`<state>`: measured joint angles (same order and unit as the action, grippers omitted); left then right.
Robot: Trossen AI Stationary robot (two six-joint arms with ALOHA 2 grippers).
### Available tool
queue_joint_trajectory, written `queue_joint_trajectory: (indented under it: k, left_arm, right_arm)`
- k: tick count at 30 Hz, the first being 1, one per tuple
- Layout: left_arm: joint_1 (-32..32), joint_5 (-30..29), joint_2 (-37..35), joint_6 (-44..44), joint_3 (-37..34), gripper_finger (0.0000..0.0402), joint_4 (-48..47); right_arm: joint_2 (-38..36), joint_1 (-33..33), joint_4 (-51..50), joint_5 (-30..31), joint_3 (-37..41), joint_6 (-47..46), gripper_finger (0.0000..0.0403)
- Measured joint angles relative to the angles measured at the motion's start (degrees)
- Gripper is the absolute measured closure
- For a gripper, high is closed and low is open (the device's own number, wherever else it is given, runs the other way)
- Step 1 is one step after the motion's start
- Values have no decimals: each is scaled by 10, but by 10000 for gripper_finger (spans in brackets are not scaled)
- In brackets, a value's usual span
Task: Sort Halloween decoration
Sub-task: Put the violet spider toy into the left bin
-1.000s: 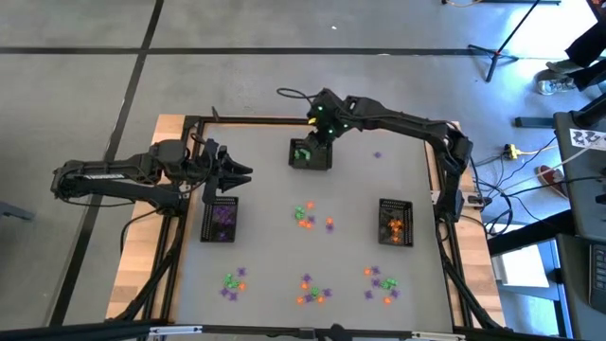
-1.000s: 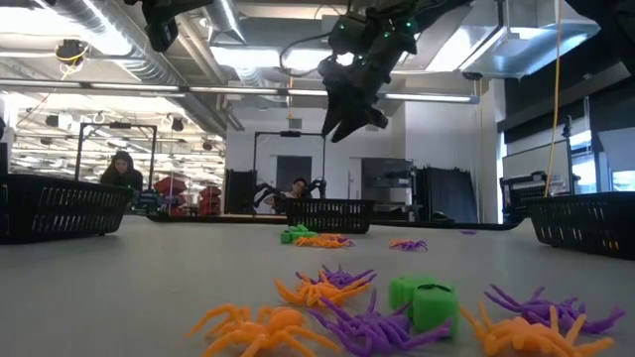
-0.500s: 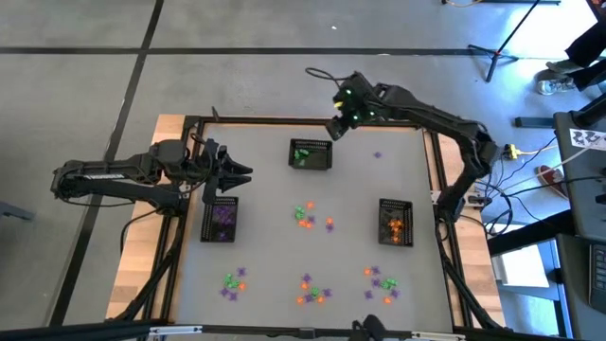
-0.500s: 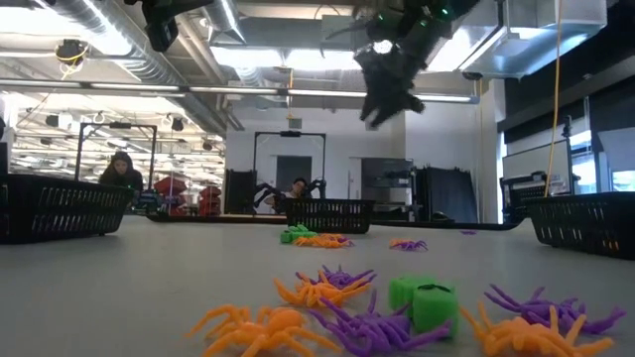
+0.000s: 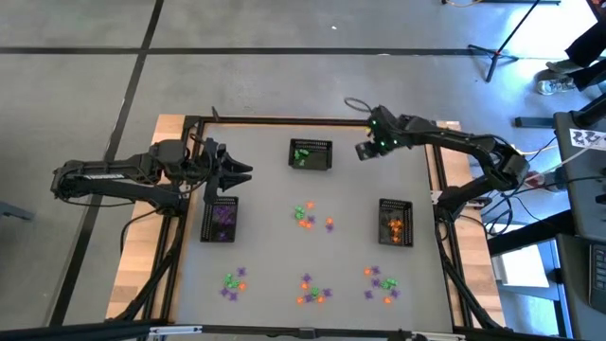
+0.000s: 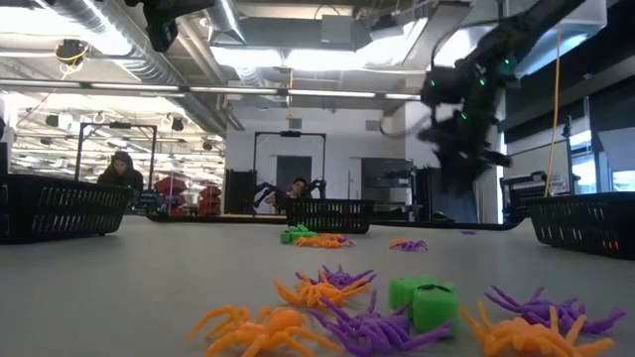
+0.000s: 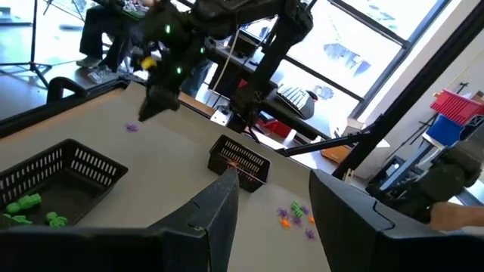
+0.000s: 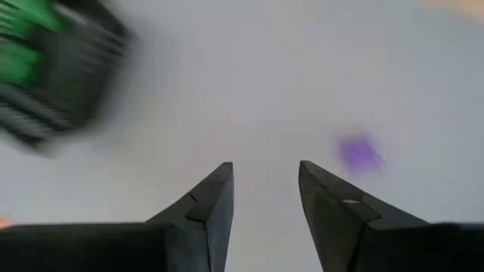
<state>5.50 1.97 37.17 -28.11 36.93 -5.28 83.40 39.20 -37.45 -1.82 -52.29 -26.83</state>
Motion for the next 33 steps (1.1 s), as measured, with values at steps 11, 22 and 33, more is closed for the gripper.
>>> queue_joint_trajectory:
  k: [11, 22, 33]
  left_arm:
    - [0, -15, 0, -1, 0, 248, -1]
    - [0, -26, 0, -13, 0, 248, -1]
    - [0, -45, 0, -15, 0, 248, -3]
  right_arm:
    - [0, 0, 6, 79, 52, -1, 256]
    - [1, 95, 31, 17, 52, 30, 256]
    - [22, 119, 38, -14, 52, 57, 256]
